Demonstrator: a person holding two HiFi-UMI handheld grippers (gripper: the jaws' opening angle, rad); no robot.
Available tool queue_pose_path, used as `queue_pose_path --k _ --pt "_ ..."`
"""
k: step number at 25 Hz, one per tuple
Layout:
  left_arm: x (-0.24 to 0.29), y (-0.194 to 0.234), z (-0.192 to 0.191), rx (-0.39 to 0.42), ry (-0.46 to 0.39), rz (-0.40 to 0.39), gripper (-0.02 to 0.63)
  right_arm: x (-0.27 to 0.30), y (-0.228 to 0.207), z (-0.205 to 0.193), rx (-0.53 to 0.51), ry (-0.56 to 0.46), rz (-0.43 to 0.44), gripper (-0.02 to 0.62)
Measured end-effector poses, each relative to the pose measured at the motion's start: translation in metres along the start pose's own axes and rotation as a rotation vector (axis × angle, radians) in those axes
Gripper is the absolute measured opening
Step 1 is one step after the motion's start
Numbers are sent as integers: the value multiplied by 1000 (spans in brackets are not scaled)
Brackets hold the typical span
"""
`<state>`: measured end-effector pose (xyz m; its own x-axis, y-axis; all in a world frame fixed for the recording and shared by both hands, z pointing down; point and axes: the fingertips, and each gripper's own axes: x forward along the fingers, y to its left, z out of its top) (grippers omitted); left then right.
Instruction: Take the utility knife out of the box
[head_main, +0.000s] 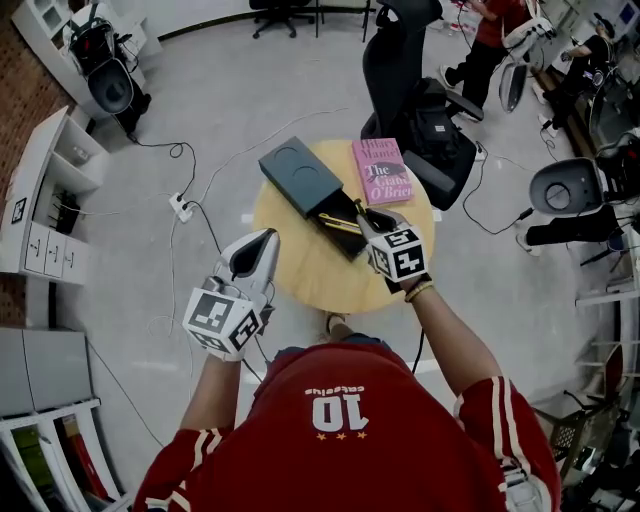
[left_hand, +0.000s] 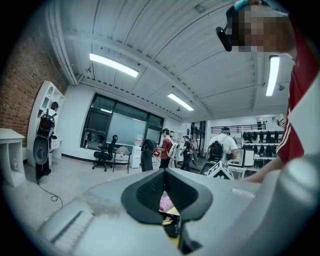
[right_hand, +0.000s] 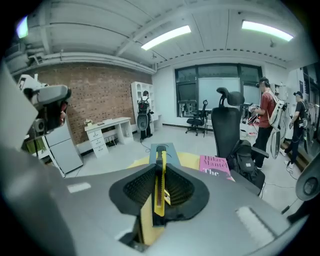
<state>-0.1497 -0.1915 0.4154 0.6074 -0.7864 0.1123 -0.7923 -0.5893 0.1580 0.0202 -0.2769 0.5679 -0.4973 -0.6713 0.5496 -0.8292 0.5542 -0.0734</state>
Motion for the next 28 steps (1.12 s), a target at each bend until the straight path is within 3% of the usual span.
queue_pose_path --k 18,28 --pt "-23 -24 34 49 -74 -41 4 -184 60 129 -56 -458 -33 60" --pt "-32 -37 42 59 -92 -78 3 -243 62 141 -57 -530 -94 60"
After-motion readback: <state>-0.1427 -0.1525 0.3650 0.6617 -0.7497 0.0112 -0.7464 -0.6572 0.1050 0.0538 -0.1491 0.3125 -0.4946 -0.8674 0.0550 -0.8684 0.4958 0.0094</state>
